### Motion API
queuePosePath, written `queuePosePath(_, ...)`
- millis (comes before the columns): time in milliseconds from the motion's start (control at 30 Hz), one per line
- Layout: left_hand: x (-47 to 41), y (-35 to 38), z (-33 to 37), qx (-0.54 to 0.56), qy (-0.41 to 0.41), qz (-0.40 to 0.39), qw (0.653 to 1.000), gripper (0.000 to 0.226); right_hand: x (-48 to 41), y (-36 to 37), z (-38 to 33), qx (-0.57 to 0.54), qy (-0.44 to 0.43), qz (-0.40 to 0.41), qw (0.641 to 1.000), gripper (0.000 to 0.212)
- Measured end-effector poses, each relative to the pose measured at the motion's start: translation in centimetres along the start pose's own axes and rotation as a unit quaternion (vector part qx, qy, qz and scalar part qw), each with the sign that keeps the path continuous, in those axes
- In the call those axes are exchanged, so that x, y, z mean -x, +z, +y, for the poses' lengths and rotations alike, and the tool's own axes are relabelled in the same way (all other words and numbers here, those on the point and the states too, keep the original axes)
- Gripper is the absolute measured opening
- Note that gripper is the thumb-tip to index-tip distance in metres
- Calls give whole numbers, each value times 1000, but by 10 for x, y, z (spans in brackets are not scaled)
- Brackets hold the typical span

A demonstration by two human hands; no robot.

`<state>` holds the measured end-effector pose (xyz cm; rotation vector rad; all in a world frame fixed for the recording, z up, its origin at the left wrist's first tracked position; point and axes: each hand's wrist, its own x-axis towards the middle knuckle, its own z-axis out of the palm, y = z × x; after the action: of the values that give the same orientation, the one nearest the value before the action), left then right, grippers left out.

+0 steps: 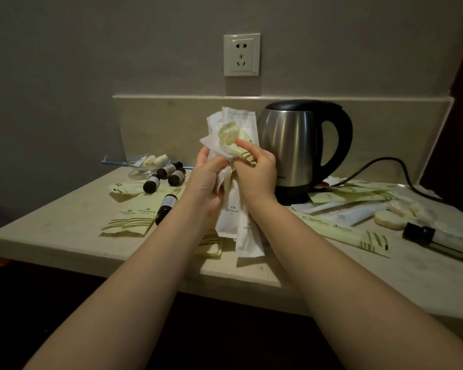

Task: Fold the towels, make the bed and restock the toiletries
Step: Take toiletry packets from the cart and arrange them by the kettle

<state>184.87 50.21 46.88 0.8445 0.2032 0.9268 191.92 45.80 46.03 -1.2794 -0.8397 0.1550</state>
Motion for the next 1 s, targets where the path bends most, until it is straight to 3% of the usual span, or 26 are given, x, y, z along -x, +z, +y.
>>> queuePosePath(400, 53, 33, 52, -14, 135, -32, 990, 56, 24, 15, -76, -42, -48, -45, 997, 33)
queuePosePath(633, 130, 40, 57, -44, 177, -12, 983, 48, 84, -1, -101, -50, -61, -91, 993, 30)
queuePosePath(767, 196, 46, 45, -50, 215, 63, 973, 36, 145, -20, -114, -58, -72, -140, 986, 29)
queuePosePath(1000, 332, 27, 38, -72, 229, 230, 943, 44, 272, -33, -133, -67, -45, -252, 964, 34)
